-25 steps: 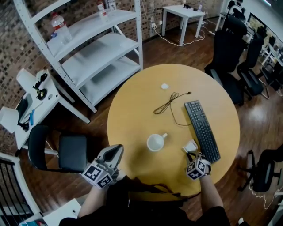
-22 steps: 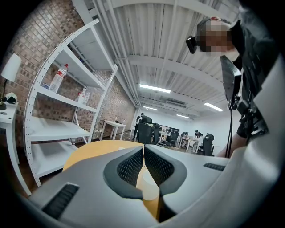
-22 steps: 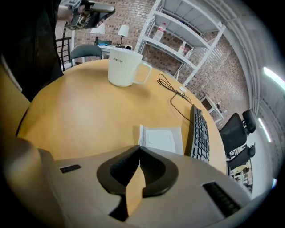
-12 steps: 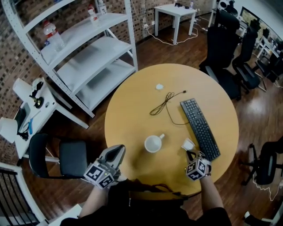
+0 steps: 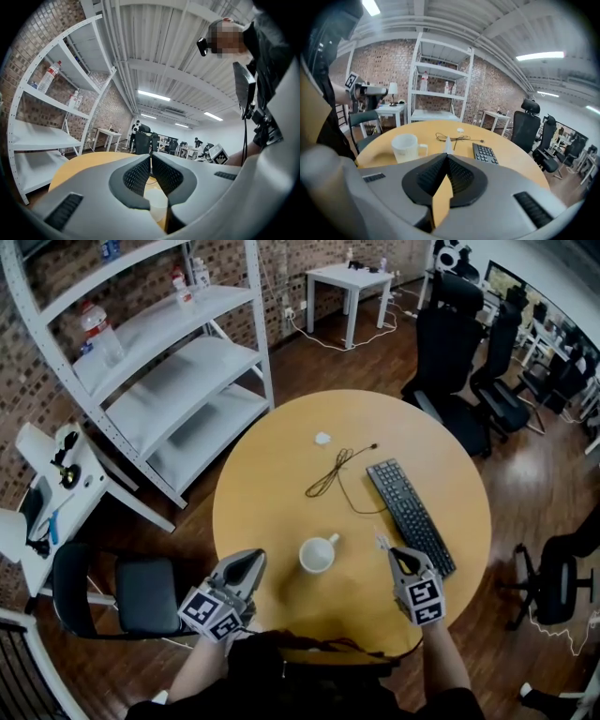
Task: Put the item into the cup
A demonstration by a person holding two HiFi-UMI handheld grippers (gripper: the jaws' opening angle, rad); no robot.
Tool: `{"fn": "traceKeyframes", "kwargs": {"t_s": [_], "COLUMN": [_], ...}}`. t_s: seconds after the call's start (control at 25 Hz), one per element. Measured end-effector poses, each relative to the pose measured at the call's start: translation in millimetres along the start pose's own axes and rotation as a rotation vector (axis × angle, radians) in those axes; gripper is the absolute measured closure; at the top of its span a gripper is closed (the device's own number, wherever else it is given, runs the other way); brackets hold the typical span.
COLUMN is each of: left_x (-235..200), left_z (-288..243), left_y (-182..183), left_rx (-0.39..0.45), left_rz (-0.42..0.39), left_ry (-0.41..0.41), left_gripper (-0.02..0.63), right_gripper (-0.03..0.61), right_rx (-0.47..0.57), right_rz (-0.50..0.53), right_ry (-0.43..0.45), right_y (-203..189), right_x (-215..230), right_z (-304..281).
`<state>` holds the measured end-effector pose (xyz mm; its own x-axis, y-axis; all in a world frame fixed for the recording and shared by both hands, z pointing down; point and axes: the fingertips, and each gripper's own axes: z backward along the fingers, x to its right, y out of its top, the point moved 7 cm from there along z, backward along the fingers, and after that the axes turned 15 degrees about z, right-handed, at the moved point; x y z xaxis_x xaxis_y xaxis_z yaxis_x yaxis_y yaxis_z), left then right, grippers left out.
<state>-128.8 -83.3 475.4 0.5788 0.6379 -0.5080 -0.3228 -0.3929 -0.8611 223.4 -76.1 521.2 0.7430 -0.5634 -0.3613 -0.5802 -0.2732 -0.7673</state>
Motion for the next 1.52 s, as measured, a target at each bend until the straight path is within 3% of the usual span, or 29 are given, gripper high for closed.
{"fn": "traceKeyframes", "kwargs": {"t_s": [0.16,0.36,0.84,1.16,1.52], "left_x": [2.3,-2.6,-25.4,-30.1,-37.7], "left_z": [5.3,28.1,88.3,102.5,104.7], "left_y": [1.6,6.3,6.1,4.3,4.9], "left_rx": [0.020,0.063,0.120,0.124,0.111], "left_rz": [-0.002,-0.002,0.027,0.042,0.052], "left_ry": [-0.008,0.028,0.131,0.141,0.135], "left_gripper": [0.609,0.609,0.609,0.609,0.609], "right_gripper": [0.571,0.571,0.571,0.571,0.568], "right_rx": [0.096,0.165,0.162,0.094,0.046], "right_rz": [-0.038,-0.031,0.006,0.000,-0.090], "right_ry": [-0.024,0.017,0.177,0.207,0.184], "right_y": [34.1,68.1,111.2,101.0,86.6], "right_x": [6.4,-1.5,-65.4,-89.2,-88.6], "right_z": [10.8,3.7,-28.8,-38.6,-46.2]}}
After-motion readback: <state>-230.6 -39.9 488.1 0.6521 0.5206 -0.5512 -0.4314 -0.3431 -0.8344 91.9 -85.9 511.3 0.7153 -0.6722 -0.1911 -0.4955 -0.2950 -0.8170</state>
